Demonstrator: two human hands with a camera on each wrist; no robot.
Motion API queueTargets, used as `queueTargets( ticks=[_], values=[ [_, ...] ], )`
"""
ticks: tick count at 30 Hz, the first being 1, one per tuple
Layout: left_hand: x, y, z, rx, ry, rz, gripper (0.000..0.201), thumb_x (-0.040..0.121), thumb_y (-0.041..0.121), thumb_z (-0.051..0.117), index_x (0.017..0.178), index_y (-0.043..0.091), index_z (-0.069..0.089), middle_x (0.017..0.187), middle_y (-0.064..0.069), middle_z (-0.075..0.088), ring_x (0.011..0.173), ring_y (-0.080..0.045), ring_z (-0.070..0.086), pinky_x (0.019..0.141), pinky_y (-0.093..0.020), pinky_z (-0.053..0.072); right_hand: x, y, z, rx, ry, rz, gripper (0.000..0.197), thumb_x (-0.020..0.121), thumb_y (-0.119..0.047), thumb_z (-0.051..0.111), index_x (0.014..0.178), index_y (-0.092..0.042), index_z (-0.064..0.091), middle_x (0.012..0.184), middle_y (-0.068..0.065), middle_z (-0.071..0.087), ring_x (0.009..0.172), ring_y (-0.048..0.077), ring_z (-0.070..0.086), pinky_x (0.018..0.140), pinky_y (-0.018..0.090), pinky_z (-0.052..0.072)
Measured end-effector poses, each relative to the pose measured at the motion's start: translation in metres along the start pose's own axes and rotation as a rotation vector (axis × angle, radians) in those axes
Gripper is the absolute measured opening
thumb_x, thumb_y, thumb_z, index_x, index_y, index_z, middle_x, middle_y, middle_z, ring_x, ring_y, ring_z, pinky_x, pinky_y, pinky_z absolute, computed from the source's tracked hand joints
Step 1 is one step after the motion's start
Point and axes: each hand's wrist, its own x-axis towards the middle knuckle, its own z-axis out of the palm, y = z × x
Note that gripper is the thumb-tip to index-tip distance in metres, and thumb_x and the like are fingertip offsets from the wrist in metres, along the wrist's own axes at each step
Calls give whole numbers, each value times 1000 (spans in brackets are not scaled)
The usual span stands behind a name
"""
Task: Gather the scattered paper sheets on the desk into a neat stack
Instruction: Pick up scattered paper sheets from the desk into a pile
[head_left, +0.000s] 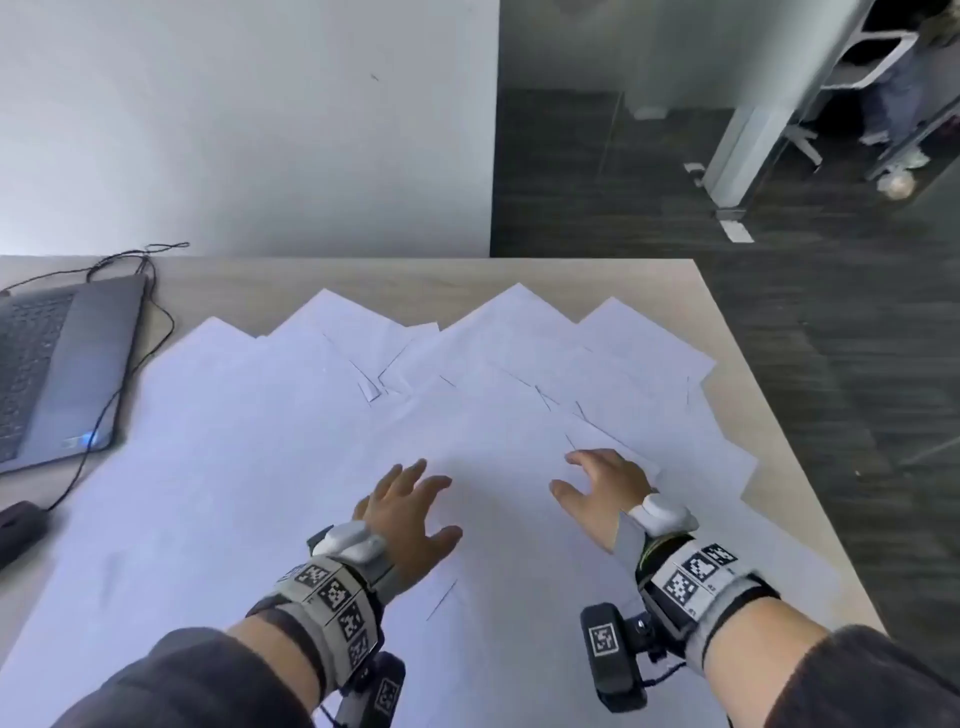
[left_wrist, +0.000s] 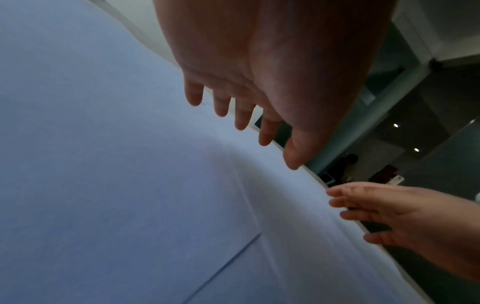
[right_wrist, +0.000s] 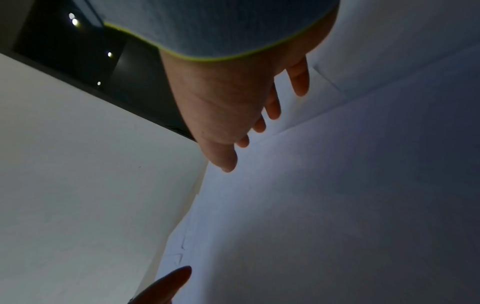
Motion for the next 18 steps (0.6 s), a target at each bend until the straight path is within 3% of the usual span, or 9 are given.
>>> queueTargets(
  ticks=[2, 6, 12, 18],
  values=[
    [5, -5, 19, 95, -51, -18, 81, 86, 71, 49, 155, 49, 13, 169, 13, -10, 156, -17, -16, 126, -47, 2, 6, 11, 13, -85, 3, 0, 68, 89, -68, 44, 149, -37, 34, 161, -9, 27, 148, 19, 25, 114, 45, 31],
    [10, -16, 54, 153, -11, -37, 96, 79, 83, 43, 156, 49, -4, 167, 9, -24, 153, -21, -27, 124, -50, -9, 10, 30, 47, -225, 71, -29, 83, 81, -79, 36, 153, -41, 21, 168, -5, 3, 155, 17, 1, 121, 48, 18],
    [10, -17, 53, 63, 43, -43, 87, 75, 77, 34, 155, 54, 7, 168, 14, -19, 153, -14, -27, 123, -47, -13, 6, 35, 65, -247, 185, -64, 75, 88, -73, 36, 153, -46, 14, 168, -10, -8, 154, 14, -10, 122, 48, 1],
    [1, -21, 47, -137, 110, 30, 79, 75, 74, 36, 151, 55, 25, 168, 20, 0, 154, -6, -17, 124, -42, -11, 2, 40, 63, -150, 268, -114, 62, 91, -64, 43, 148, -46, 29, 167, -15, 7, 154, 9, -1, 123, 45, 2]
  ],
)
